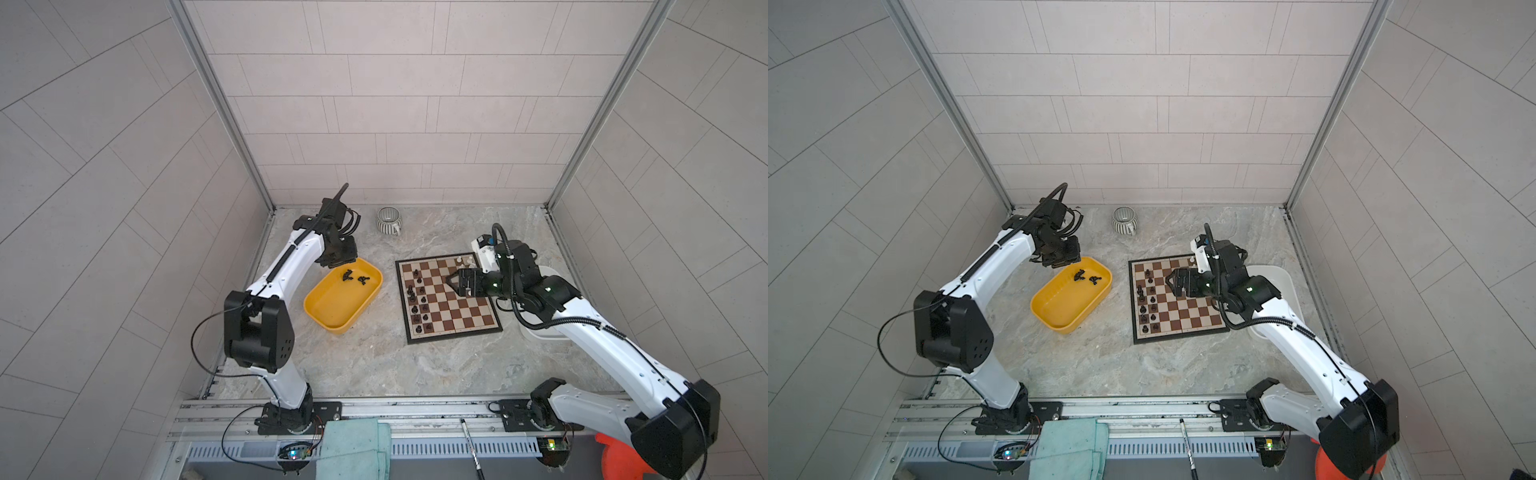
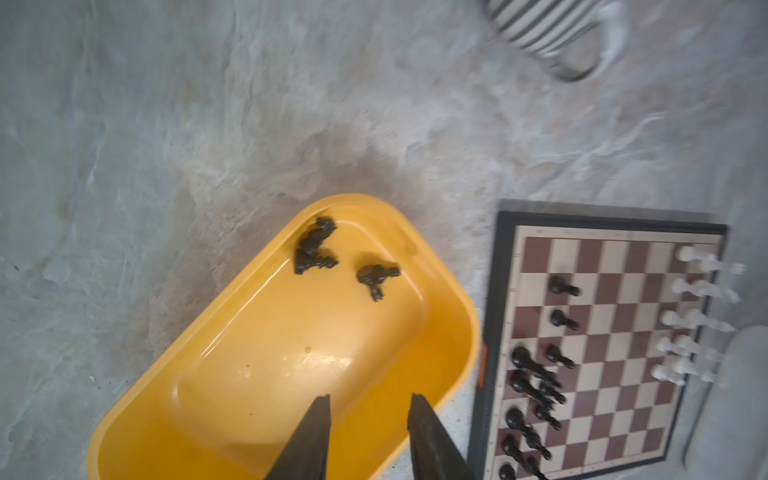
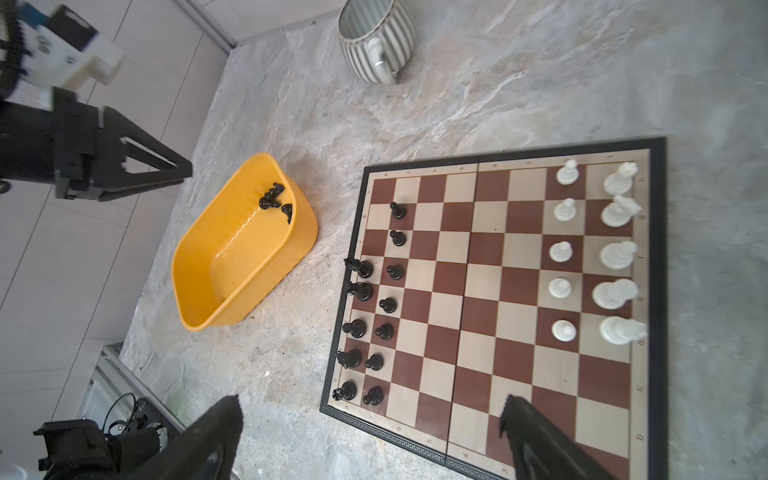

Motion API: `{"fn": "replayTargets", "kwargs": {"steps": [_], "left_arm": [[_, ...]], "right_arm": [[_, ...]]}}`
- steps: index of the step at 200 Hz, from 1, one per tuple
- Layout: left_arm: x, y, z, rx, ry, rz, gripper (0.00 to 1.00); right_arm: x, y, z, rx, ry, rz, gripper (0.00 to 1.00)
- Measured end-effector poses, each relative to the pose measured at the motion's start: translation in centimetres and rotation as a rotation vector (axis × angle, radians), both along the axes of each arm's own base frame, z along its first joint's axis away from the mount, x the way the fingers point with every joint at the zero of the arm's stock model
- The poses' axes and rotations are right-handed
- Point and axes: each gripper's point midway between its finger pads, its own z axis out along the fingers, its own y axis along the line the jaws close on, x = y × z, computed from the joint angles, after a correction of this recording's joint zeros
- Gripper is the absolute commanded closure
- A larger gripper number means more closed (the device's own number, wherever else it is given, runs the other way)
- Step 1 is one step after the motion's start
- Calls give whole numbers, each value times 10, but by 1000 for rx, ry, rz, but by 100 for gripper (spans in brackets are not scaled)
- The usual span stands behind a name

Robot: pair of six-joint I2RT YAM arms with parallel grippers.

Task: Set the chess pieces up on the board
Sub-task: 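Bring the left gripper back down over the yellow tray's black pieces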

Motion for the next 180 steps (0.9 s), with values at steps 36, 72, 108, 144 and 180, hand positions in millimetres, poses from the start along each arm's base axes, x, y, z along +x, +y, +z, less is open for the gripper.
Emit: {"fn": "replayTargets", "kwargs": {"steps": [36,72,108,144,180], "left_arm": [[-2,9,-71,-33,182,131,73],[8,16,-78,-35,167,301,73],[20,23,-81,-37,126,459,70],[20,27,-88,-43,126,560,67],[19,29,-98,-30,147,600,67]], "right_arm": [[4,16,-10,11,23,34,9],[5,19,-7,24,11,42,9],[3,19,-7,17,12,47,9],[-1,16,-8,3,16,56,9],[-3,14,-9,-5,21,61,9]]}}
